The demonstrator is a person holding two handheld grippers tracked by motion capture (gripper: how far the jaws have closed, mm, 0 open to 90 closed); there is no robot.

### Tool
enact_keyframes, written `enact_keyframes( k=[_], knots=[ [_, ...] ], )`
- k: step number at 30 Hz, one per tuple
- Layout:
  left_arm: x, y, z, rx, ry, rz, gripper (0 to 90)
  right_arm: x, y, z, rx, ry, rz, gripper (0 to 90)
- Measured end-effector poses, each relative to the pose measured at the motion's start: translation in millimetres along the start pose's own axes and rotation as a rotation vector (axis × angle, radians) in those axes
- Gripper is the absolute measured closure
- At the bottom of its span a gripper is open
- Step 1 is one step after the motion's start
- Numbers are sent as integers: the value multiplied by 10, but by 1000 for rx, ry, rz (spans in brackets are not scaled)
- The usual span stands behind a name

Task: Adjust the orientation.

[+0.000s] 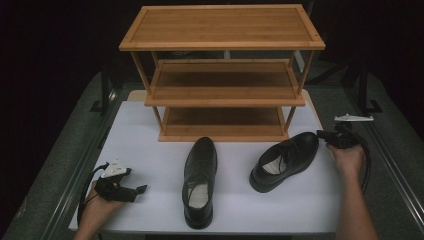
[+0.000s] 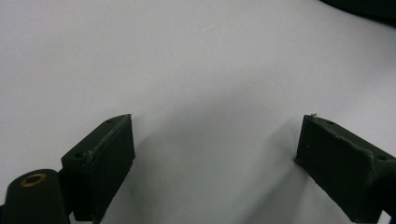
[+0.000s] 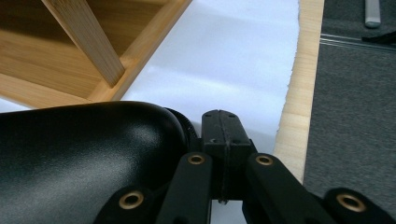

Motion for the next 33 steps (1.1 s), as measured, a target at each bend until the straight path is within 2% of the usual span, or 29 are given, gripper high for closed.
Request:
enact_keyframes(
  k=[14,16,24,27,32,33],
  knots=[
    [1,0,-1,0,-1,-1,107,2,-20,-2,-3,4,34,900],
    [1,0,-1,0,-1,-1,107,3,-32,-15,4,22,42,900],
    [1,0,-1,-1,-1,1,108,70,-54,-169,-38,77,38,900],
    [2,0,-1,-1,0,2,108,116,-50,-277,-62,98,17,900],
    [1,0,0,-2,0,2,108,166,-50,-375,-82,127,5,900],
    [2,0,1,-3,0,2,108,194,-48,-435,-90,140,-5,900]
  ],
)
Point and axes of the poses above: each handheld gripper's, and its own axes: x roughly forward along the jaws, y roughly out of its top, z roughly to its right, the point moved 6 cm from there along x, roughly forward along the jaws, and after that the axes turned 15 degrees about y, right-handed, at the moved point
